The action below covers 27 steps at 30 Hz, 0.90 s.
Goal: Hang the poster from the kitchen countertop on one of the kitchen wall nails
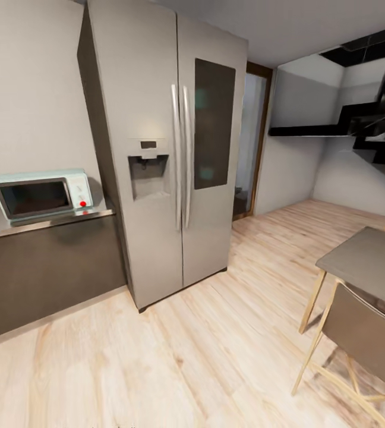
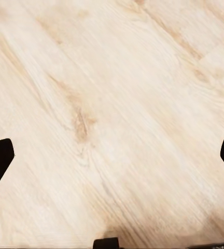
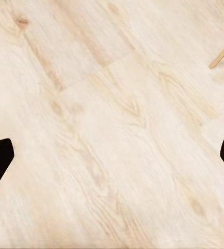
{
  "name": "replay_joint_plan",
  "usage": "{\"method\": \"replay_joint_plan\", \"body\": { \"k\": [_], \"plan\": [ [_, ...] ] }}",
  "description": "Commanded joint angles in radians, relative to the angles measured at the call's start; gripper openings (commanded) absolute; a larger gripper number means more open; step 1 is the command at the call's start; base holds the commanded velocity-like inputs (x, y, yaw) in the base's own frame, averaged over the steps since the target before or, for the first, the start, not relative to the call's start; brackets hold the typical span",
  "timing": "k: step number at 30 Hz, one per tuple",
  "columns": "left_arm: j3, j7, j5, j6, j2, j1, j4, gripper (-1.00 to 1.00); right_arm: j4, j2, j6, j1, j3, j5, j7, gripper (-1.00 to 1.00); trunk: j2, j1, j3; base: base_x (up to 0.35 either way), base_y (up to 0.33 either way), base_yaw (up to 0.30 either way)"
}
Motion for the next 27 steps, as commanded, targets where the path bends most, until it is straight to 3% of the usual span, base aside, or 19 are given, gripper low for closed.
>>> {"method": "replay_joint_plan", "body": {
  "k": [1,5,11,27],
  "plan": [
    [0.002,0.000,-0.008,-0.003,0.000,0.000,0.000,1.00,0.001,0.000,-0.004,0.000,0.001,0.001,-0.001,1.00,0.000,0.000,-0.001,-0.011,-0.001,0.294],
    [0.014,0.001,-0.006,-0.005,0.000,0.000,0.001,1.00,0.003,0.000,-0.005,0.000,0.001,0.001,-0.001,1.00,0.000,0.000,-0.001,0.085,0.000,0.294],
    [0.085,-0.002,-0.004,-0.005,0.000,0.000,0.001,1.00,0.004,-0.001,-0.004,0.000,0.000,0.000,0.002,1.00,0.000,0.000,-0.001,0.280,0.000,0.208],
    [0.096,-0.002,-0.004,-0.007,0.000,0.000,0.003,1.00,0.006,0.000,-0.004,0.000,0.000,0.001,0.001,1.00,0.000,0.000,-0.001,0.153,0.034,0.205]
  ]
}}
